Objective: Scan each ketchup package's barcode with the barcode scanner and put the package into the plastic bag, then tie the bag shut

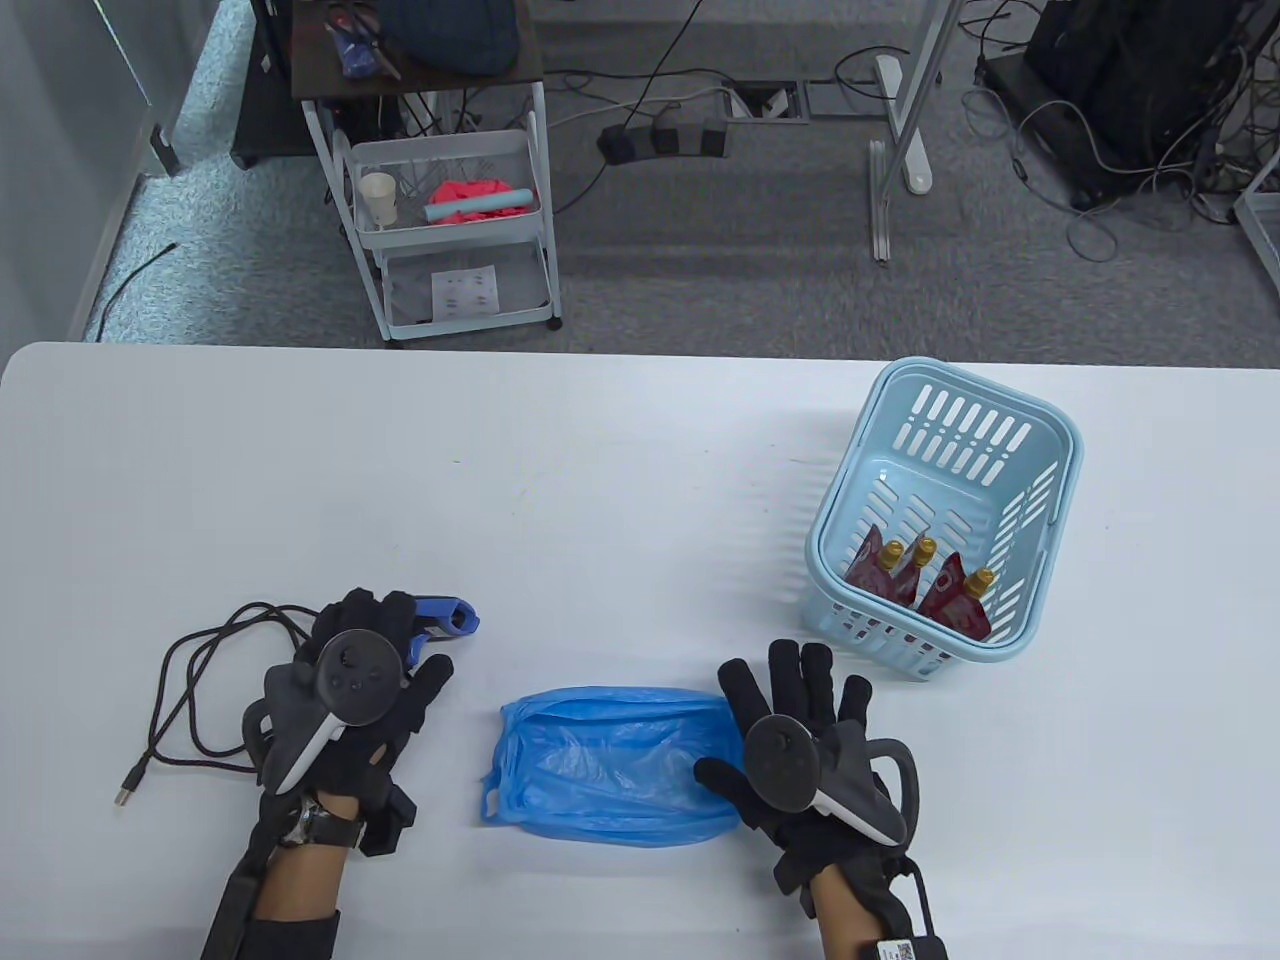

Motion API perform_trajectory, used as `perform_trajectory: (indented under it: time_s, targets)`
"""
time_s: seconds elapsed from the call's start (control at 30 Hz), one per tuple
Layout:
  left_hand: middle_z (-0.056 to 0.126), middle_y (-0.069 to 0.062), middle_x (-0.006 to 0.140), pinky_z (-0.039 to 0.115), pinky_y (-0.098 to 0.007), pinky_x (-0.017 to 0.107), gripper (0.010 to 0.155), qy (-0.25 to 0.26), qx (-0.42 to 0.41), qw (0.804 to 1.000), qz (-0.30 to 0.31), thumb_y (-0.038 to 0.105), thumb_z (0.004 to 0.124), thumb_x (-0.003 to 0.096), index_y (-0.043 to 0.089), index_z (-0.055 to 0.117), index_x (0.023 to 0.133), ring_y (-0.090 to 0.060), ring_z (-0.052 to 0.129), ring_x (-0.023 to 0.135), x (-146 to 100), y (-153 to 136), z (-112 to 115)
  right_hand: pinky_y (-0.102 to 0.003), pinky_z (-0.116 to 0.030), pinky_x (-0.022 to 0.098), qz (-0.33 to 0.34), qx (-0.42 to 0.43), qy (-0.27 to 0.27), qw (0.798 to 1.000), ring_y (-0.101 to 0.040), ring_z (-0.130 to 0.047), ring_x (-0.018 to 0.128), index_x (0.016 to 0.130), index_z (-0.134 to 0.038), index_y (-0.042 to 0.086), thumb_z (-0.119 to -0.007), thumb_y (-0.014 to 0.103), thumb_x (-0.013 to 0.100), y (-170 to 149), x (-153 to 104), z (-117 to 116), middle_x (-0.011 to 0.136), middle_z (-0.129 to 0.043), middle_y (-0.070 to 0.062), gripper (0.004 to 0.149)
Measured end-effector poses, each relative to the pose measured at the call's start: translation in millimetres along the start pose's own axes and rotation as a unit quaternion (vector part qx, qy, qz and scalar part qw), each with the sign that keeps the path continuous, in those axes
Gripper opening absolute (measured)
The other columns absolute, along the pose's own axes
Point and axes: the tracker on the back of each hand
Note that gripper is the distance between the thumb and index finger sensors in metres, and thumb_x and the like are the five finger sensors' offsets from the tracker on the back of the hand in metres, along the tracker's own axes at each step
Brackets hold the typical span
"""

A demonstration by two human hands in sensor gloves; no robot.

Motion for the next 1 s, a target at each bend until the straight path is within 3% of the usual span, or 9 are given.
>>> perform_trajectory:
  time_s: [0.1,0.4,0.57,0.87,1.0]
  targets:
    - [0.037,-0.010,0.120,0.048,-0.062,0.079,0.082,0.001,0.045,0.998,-0.048,0.064,0.067,0.0470,0.027,0.040,0.115,-0.045,0.043,0.112,6.1,-11.3,7.0,-0.073,-0.009,0.070,-0.002,-0.001,0.002,1.000,-0.049,-0.004,0.106,0.116,-0.025,0.024,-0.066,0.064,0.049,0.1,0.1,0.1,0.118,-0.009,-0.023,0.088]
    - [0.038,-0.011,0.120,0.048,-0.062,0.079,0.085,-0.047,0.044,0.994,-0.093,0.065,0.067,0.0469,0.024,0.038,0.115,-0.046,0.043,0.112,18.3,-30.2,26.1,-0.073,-0.009,0.070,-0.002,-0.002,0.003,1.000,-0.049,-0.004,0.106,0.116,-0.026,0.024,-0.068,0.064,0.049,0.0,0.5,0.3,0.118,-0.009,-0.023,0.089]
    - [0.041,-0.011,0.120,0.049,-0.062,0.079,0.078,-0.068,0.044,0.993,-0.090,0.065,0.065,0.0469,0.023,0.055,0.112,-0.046,0.045,0.112,20.7,-28.8,32.3,-0.073,-0.009,0.070,-0.002,-0.001,0.005,1.000,-0.049,-0.004,0.106,0.116,-0.026,0.024,-0.068,0.064,0.049,0.1,0.5,0.7,0.118,-0.009,-0.023,0.089]
    - [0.043,-0.011,0.118,0.049,-0.062,0.078,0.076,-0.077,0.023,0.993,-0.082,0.060,0.069,0.0471,0.015,0.059,0.108,-0.046,0.047,0.111,22.9,-25.8,37.6,-0.073,-0.009,0.070,-0.001,0.001,0.007,1.000,-0.049,-0.004,0.106,0.116,-0.026,0.024,-0.068,0.063,0.049,0.5,0.9,0.4,0.118,-0.009,-0.023,0.089]
    - [0.047,-0.010,0.117,0.051,-0.062,0.078,0.076,-0.052,0.044,0.995,-0.072,0.058,0.075,0.0448,0.011,0.063,0.103,-0.045,0.049,0.110,21.2,-17.4,34.6,-0.073,-0.009,0.070,-0.002,0.002,0.007,1.000,-0.049,-0.004,0.106,0.116,-0.026,0.024,-0.068,0.063,0.049,0.4,0.9,0.4,0.118,-0.009,-0.023,0.089]
Point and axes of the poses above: the tracker on the back of each hand, its own y axis roughly to the thumb side, its own x axis roughly from the wrist to the fingertips, z = x × y
